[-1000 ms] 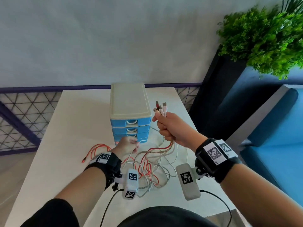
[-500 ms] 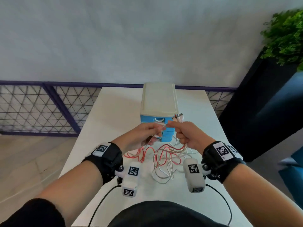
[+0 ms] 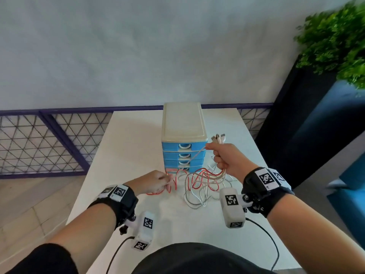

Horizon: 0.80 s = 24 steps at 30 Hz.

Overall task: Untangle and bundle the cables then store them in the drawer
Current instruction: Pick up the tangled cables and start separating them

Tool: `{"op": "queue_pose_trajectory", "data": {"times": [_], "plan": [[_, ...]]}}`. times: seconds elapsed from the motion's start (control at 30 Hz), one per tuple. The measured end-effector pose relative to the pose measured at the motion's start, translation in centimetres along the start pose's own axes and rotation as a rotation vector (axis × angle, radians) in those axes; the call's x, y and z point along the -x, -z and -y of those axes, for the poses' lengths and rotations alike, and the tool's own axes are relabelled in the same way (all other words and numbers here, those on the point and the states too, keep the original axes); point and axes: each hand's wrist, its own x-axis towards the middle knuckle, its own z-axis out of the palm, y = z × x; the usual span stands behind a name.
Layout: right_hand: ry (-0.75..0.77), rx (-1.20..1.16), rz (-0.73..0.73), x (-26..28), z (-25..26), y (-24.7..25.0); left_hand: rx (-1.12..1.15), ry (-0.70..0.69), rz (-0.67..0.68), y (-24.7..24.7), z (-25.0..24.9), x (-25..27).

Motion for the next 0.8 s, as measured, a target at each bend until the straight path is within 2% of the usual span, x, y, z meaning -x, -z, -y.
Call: {"op": "queue_pose_trajectory", "data": {"times": [0.17,0.23,0.27,0.37,0.43,0.47,0.63,0.7,0.8], "plan": [[0.011,0.061,-0.035,-0.1,-0.4,0.1,-0.515,0.236,-0.255,1.2,1.4,0.4],[0.029,0.11,-0.051,-0.2,-0.6,0.0,-0.765,0.275,-0.285,2.1,2.3,0.5],[0.041,0.148,-0.057,-0.2,-0.6,0.0,-0.796,0.272,-0.302,2.6,2.7,0.6],[0.106,0.43,-0.057,0.0,-0.1,0.1,-0.706,0.205,-0.402,3.5,2.1,1.0],[0.18,0.643,-0.081,0.2,0.6,-0.4,-0.713,0.106,-0.45,3.7,0.6,0.9],[0.233,0.675,-0.082,0.3,0.9,-0.9,-0.697,0.044,-0.442,3.7,-0.4,0.7],[0.34,0.356,0.113,0.0,1.3,-4.0,-0.467,-0.297,-0.24,3.3,-7.6,0.7],[0.38,0.314,0.116,0.1,1.3,-4.5,-0.365,-0.401,-0.244,3.7,-10.1,1.5],[0.392,0.253,0.15,0.5,1.3,-4.7,-0.062,-0.503,-0.32,4.3,-12.3,2.7]]}}
